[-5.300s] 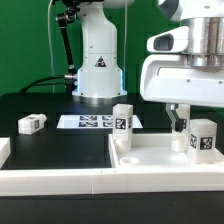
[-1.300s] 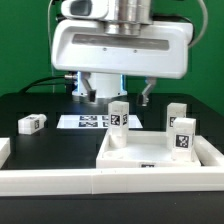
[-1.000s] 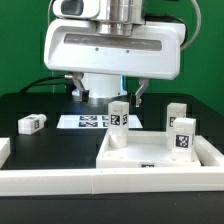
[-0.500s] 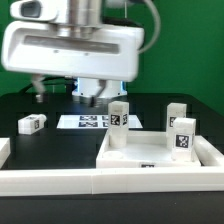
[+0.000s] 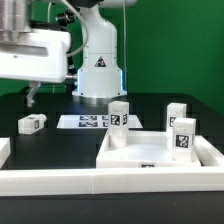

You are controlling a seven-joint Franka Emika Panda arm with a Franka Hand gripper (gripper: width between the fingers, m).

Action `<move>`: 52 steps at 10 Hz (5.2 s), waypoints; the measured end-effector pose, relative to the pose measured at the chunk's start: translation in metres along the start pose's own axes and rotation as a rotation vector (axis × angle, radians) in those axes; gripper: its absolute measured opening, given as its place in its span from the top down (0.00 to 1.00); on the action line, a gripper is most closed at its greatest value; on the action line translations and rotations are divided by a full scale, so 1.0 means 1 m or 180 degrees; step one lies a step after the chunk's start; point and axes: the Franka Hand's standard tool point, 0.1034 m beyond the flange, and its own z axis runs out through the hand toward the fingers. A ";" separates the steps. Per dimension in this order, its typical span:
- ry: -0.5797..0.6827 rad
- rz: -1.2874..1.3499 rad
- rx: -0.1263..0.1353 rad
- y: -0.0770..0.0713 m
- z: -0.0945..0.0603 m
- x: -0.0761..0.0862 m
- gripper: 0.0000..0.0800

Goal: Assemble square table

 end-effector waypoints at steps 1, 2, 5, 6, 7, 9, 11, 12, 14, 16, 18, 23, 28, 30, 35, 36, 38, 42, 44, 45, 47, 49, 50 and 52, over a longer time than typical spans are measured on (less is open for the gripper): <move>-0.0006 -0.0004 0.0002 -0.001 0.001 -0.001 0.19; -0.0007 -0.0004 0.0002 -0.001 0.001 -0.001 0.19; -0.0063 0.0159 0.0018 0.012 0.011 -0.035 0.19; -0.0080 0.0229 0.0009 0.017 0.018 -0.060 0.19; -0.0139 0.0272 0.0033 0.019 0.023 -0.075 0.19; -0.0197 0.0317 0.0059 0.019 0.029 -0.092 0.19; -0.0225 0.0321 0.0063 0.019 0.032 -0.099 0.19; -0.0308 0.0446 0.0169 0.017 0.033 -0.108 0.19; -0.0449 0.0704 0.0388 0.014 0.035 -0.121 0.19; -0.0564 0.0839 0.0540 0.004 0.039 -0.132 0.19; -0.0588 0.0829 0.0543 0.002 0.041 -0.134 0.19; -0.0778 0.0925 0.0719 -0.007 0.045 -0.148 0.19; -0.1172 0.0846 0.0781 -0.009 0.055 -0.159 0.19; -0.1658 0.0762 0.0804 -0.005 0.062 -0.159 0.19; -0.2712 0.0661 0.0909 -0.012 0.067 -0.165 0.19; -0.2916 0.0673 0.0942 -0.015 0.065 -0.168 0.19; -0.2892 0.0653 0.0900 -0.017 0.070 -0.164 0.19; -0.2867 0.0689 0.0832 -0.010 0.090 -0.177 0.19; -0.2866 0.0689 0.0827 -0.012 0.093 -0.179 0.19; -0.2867 0.0682 0.0829 -0.013 0.093 -0.179 0.19; -0.2863 0.0676 0.0829 -0.014 0.094 -0.178 0.34; -0.2862 0.0670 0.0828 -0.015 0.094 -0.178 0.52; -0.2863 0.0672 0.0826 -0.015 0.094 -0.178 0.64; -0.2861 0.0670 0.0821 -0.016 0.094 -0.177 0.64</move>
Offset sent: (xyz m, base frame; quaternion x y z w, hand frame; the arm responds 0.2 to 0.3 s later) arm -0.0605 -0.0224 -0.0026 0.0043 -0.0248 0.0818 0.9963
